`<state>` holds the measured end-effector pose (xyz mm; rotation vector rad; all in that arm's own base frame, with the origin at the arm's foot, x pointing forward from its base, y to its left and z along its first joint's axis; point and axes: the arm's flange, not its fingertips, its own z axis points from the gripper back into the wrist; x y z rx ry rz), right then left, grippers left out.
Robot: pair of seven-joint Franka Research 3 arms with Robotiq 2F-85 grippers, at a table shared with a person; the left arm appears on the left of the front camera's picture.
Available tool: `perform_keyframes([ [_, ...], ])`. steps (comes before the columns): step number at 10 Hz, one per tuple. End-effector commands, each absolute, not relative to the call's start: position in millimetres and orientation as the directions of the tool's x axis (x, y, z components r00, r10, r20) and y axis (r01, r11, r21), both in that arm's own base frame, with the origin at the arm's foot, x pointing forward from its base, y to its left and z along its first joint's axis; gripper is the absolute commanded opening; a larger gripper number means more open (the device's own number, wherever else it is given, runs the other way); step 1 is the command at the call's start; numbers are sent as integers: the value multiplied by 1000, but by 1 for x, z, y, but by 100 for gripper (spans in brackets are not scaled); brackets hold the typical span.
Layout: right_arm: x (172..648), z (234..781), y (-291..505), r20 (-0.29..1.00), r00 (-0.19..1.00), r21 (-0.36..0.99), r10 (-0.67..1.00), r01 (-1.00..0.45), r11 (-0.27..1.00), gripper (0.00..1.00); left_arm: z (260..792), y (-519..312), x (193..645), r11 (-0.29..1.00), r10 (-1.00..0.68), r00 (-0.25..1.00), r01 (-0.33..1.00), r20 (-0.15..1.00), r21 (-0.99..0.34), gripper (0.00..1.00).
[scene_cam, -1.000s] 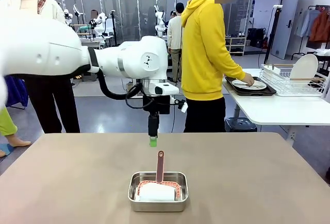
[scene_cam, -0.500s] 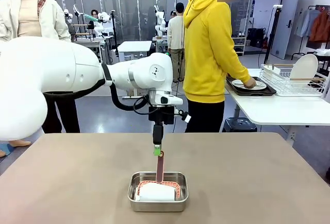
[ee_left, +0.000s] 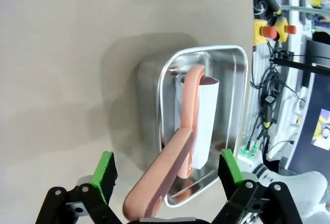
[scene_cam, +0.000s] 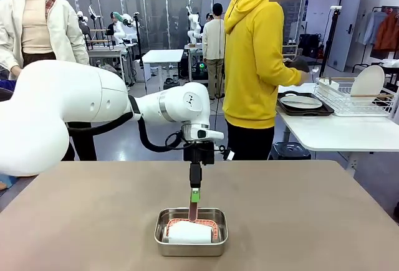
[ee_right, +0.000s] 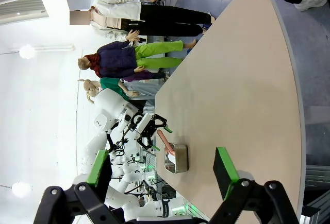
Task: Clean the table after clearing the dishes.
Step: When the right (or left) Handle tray is removed, use the right hand (or left hand) to clean the right (or left) side of the table with the Lint Roller.
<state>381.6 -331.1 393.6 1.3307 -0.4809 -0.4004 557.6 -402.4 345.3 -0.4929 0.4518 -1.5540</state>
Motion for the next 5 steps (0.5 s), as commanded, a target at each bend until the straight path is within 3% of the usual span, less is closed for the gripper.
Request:
perform_keyframes([
  [1,380,397,-331,110,836,980,-538,-1,198,100,356,-406,559,-43,-999,-42,789,16,-613,42],
  [2,380,397,-331,110,836,980,-538,-1,198,100,357,-407,556,-49,-998,-57,781,6,-622,42],
  [3,380,397,-331,110,836,980,-538,-1,198,100,358,-407,554,-42,-998,-56,780,-3,-624,0],
  [4,380,397,-331,110,836,980,-538,-1,198,100,360,-406,553,-42,-998,-57,780,-4,-624,38],
  [5,380,397,-331,110,836,980,-538,-1,198,100,361,-405,553,-53,-999,-46,775,27,-630,0],
])
